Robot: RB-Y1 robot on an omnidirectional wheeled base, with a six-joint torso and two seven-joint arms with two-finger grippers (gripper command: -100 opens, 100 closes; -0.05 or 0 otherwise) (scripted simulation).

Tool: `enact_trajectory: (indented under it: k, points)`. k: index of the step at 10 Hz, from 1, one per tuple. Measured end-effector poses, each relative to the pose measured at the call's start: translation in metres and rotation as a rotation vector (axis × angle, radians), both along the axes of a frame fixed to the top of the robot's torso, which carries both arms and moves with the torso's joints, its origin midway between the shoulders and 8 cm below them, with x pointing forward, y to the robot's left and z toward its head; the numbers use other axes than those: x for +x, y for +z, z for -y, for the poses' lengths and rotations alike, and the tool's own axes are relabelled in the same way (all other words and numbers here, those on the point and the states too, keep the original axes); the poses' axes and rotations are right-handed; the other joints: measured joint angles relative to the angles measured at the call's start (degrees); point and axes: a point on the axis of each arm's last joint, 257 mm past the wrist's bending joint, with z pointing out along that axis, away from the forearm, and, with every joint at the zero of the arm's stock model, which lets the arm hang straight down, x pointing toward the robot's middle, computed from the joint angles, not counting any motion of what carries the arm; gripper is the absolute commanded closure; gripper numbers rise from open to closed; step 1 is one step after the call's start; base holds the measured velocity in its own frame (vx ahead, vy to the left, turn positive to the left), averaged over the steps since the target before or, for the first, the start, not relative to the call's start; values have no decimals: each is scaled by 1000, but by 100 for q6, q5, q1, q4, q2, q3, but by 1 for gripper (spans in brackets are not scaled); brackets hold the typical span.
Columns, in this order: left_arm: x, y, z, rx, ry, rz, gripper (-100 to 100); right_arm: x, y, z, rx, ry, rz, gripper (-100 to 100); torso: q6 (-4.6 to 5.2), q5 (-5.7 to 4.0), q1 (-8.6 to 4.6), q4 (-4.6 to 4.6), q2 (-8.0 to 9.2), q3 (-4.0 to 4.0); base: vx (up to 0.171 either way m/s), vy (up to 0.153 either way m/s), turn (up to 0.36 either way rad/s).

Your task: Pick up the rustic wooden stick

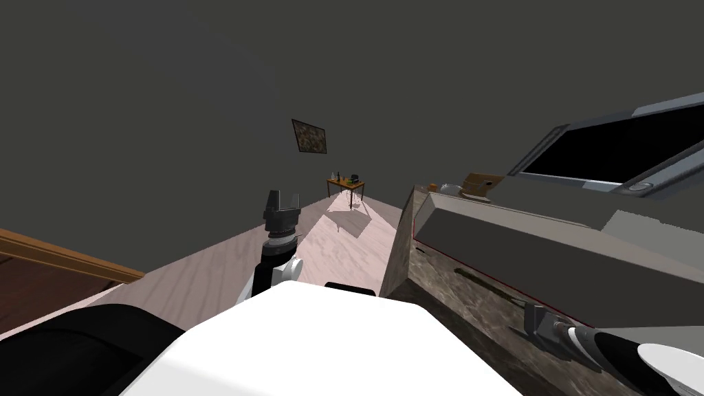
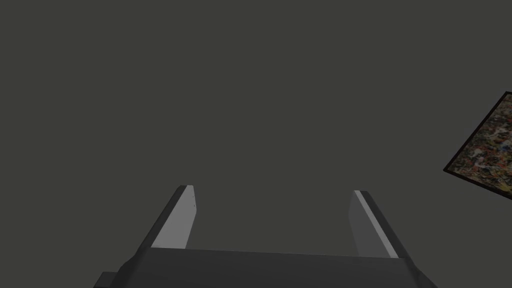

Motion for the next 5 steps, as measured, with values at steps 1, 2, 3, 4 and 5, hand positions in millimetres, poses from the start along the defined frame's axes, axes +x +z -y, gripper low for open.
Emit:
enact_trajectory:
  k: [1,2,3,4,5]
  points:
    - [0,0,0,0,0,0,0,-4,2,6,-20,9,-19,-100,0,-3,-11,-2,-7,-5,166,-83,67]
    - [0,0,0,0,0,0,0,-10,1,9,-32,16,-36,-100,4,-2,21,3,26,11,102,-10,39]
    - [0,0,0,0,0,0,0,-16,0,11,-39,18,-54,-100,5,8,47,10,50,27,44,-1,9]
    - [0,0,0,0,0,0,0,-16,0,11,-39,19,-56,0,7,11,57,16,75,42,8,0,0]
    - [0,0,0,0,0,0,0,-16,0,11,-39,19,-55,-100,8,12,61,21,93,53,31,-16,86]
